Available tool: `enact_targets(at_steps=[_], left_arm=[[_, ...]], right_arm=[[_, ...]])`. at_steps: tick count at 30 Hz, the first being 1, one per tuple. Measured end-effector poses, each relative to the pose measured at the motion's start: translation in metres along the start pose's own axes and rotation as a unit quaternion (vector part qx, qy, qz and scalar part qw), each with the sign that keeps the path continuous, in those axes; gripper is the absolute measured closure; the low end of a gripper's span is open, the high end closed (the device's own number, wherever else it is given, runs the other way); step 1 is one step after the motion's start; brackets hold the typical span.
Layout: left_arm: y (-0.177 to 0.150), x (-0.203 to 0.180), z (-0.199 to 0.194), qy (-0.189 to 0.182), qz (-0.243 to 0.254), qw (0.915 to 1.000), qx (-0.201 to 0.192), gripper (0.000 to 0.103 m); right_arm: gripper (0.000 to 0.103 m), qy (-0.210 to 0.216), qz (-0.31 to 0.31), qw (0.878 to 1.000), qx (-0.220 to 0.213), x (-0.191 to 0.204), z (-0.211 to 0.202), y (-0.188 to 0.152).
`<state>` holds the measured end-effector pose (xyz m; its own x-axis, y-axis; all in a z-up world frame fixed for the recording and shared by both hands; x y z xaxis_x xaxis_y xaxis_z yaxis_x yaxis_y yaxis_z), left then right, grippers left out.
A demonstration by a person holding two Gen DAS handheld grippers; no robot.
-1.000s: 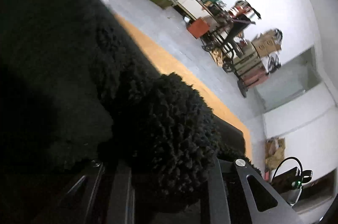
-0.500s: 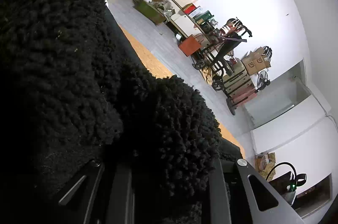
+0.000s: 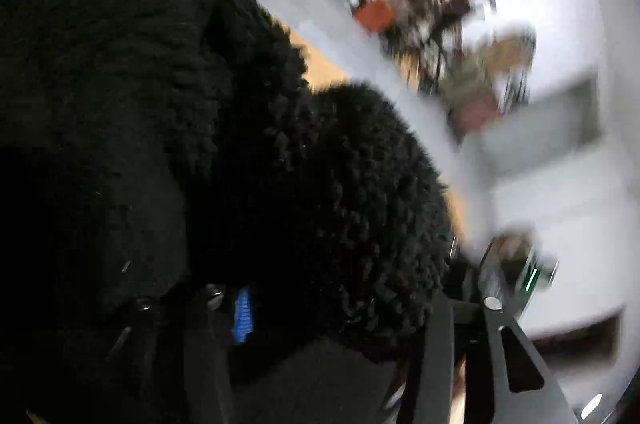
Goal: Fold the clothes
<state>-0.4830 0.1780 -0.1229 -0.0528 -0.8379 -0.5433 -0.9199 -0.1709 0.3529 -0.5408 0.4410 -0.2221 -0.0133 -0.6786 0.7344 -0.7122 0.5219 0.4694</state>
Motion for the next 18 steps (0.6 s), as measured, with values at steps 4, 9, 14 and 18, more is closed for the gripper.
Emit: enact_targets(at_steps=[4, 9, 14, 18], left_arm=[[-0.014, -0.022, -0.055, 0.044, 0.1, 0.9922, -0.061, 0.041], [-0.007, -0.024, -0.107, 0.105, 0.12, 0.9818, -0.104, 0.023], [-0.007, 0.002, -0.068, 0.215, 0.148, 0.9653, 0.009, 0.024], [0.004, 0.019, -0.032, 0.228, 0.132, 0.9647, 0.011, 0.028]], right_arm=[[0.024, -0.049, -0.03, 0.998, -0.002, 0.008, 0.001, -0.005], [0.022, -0.152, -0.074, 0.986, -0.011, 0.023, -0.003, -0.006], [0.007, -0.263, -0.232, 0.934, -0.072, 0.094, -0.059, -0.031], [0.002, -0.317, -0.345, 0.884, 0.01, 0.115, -0.06, -0.056]])
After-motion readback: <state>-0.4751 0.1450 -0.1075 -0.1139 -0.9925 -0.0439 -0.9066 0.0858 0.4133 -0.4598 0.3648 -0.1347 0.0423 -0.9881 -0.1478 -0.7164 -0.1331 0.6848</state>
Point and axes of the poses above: each gripper's, at about its wrist camera, not at the fingertips, and z roughly the way its jaws point, x to its left, y to its top, the point moved 4 cm from there along z, roughly the way its jaws point, and after that the axes turned 1 degree about -y, right-handed, at the moved point
